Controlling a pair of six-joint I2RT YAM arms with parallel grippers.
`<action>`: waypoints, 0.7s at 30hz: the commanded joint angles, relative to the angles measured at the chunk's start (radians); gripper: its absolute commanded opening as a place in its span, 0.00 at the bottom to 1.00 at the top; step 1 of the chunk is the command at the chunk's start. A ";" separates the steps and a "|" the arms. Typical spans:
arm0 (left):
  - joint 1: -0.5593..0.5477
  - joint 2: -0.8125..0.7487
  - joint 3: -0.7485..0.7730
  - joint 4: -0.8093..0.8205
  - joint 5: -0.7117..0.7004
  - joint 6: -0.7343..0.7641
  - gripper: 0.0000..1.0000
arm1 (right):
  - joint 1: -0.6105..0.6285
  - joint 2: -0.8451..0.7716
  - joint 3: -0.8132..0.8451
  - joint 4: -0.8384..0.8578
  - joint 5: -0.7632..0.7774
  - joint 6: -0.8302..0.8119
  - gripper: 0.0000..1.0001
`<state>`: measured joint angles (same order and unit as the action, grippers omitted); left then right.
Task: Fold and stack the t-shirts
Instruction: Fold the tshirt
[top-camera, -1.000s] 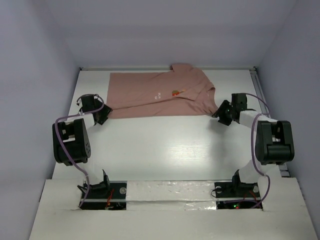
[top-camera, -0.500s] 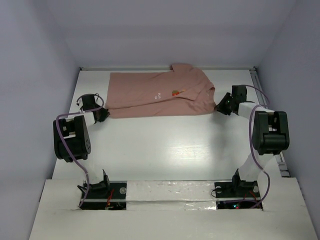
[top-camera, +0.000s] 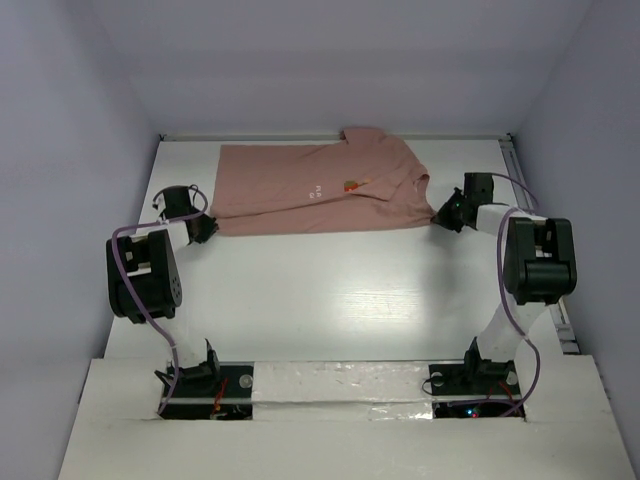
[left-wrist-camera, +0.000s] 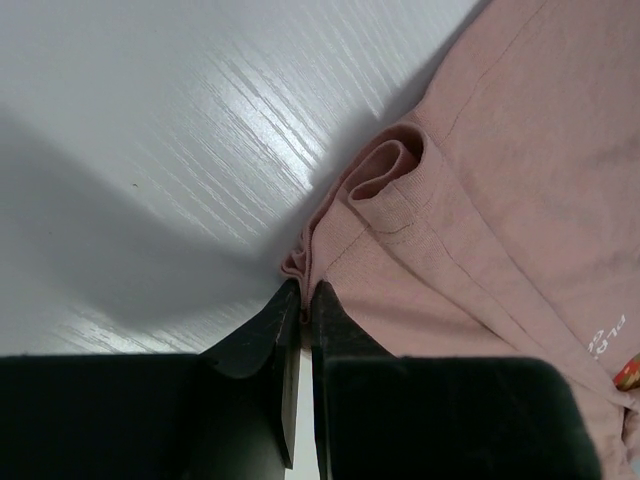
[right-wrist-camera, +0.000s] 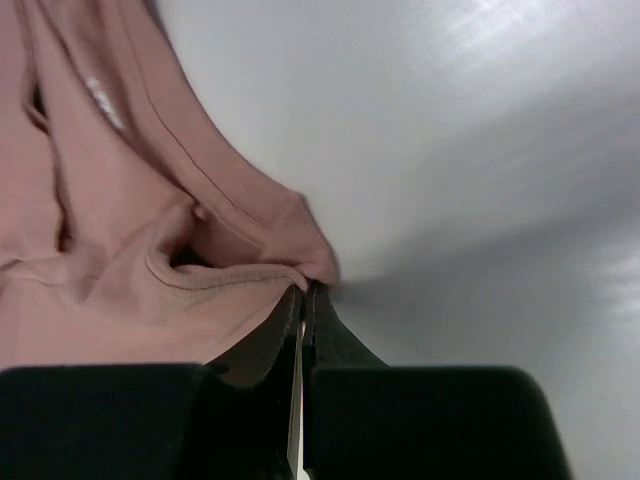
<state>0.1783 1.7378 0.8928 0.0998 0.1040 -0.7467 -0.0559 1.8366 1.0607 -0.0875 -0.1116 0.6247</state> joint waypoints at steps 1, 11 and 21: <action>0.006 -0.036 -0.046 -0.126 -0.086 0.058 0.00 | -0.033 -0.094 -0.117 -0.001 0.059 0.009 0.00; 0.015 -0.202 -0.224 -0.181 -0.029 0.066 0.00 | -0.131 -0.494 -0.396 -0.206 0.092 0.020 0.00; 0.015 -0.575 -0.382 -0.405 0.012 0.000 0.54 | -0.245 -0.869 -0.501 -0.541 0.072 0.124 0.33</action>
<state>0.1806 1.2514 0.5426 -0.1982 0.1268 -0.7136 -0.2893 1.0111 0.5545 -0.5171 -0.0719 0.7120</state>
